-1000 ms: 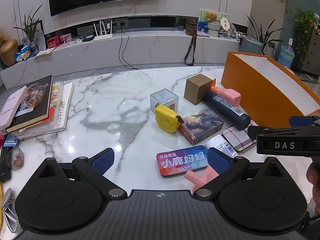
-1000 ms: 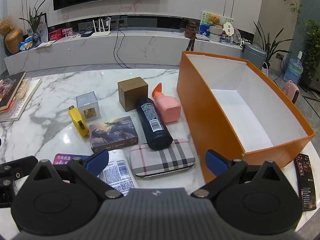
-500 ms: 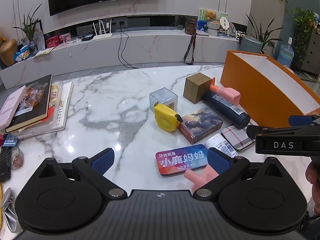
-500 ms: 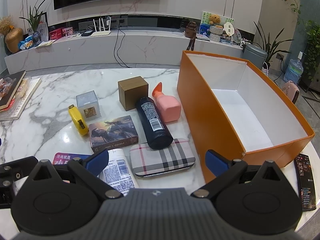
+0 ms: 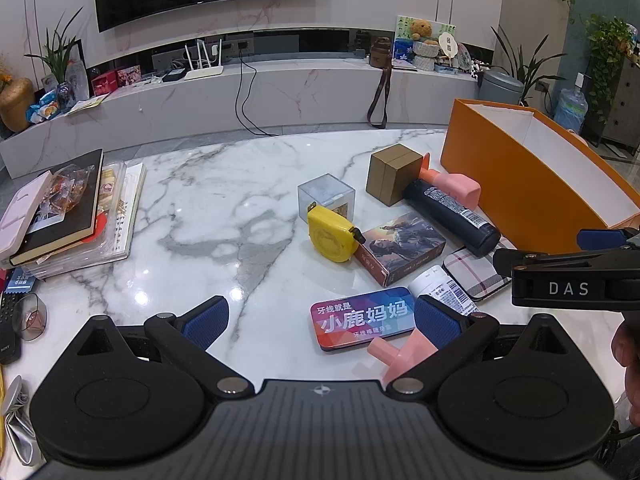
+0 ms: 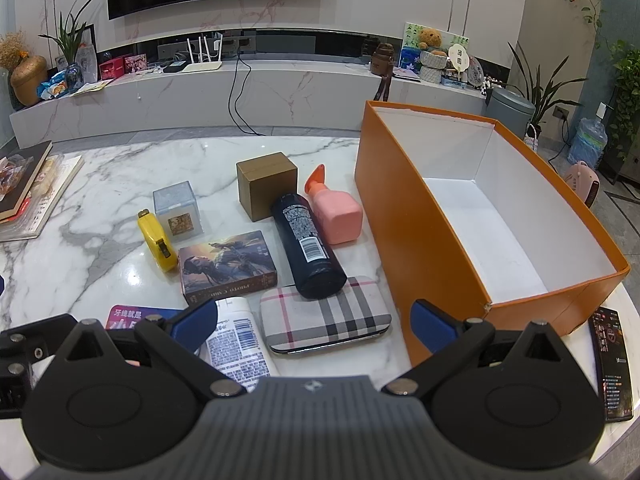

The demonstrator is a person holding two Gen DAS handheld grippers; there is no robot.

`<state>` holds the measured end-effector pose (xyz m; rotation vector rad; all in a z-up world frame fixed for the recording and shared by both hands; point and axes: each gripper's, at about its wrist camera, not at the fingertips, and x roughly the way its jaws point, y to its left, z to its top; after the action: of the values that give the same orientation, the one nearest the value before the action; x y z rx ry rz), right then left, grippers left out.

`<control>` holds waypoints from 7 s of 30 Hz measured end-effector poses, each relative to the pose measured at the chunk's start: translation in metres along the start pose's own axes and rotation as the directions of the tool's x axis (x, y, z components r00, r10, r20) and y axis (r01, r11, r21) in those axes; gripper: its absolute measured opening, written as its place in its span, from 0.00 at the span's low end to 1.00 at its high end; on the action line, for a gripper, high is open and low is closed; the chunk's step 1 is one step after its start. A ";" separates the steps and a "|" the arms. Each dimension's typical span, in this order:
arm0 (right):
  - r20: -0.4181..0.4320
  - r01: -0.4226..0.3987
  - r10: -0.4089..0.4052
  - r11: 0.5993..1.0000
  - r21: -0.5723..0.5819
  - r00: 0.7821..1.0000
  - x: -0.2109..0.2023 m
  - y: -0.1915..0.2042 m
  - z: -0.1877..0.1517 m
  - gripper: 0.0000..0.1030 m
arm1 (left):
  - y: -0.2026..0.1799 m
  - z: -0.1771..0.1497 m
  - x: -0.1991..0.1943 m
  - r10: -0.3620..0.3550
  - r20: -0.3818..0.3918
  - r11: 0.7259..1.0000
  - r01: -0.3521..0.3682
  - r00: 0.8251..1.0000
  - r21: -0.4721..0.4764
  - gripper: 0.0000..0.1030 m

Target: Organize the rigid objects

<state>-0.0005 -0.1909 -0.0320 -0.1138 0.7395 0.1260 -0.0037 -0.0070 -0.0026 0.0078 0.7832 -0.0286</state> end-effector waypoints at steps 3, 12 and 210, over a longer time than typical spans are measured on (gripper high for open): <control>0.001 -0.010 0.010 1.000 -0.003 1.000 -0.001 0.000 0.000 0.99 | 0.003 0.000 0.002 0.000 0.001 1.000 0.000 1.000 -0.004 1.00; -0.010 -0.090 0.090 0.994 -0.055 0.996 -0.002 0.008 -0.004 0.99 | 0.020 0.004 0.007 0.026 -0.009 0.999 -0.026 1.000 -0.043 1.00; -0.053 -0.068 0.067 0.997 -0.021 0.996 0.024 -0.217 0.098 0.55 | -0.233 0.118 0.089 -0.370 -0.095 0.885 0.382 0.924 0.267 0.22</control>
<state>0.1159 -0.3885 0.0361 -0.1137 0.7946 0.1966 0.1355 -0.2442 0.0189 0.1270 0.8078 -0.5126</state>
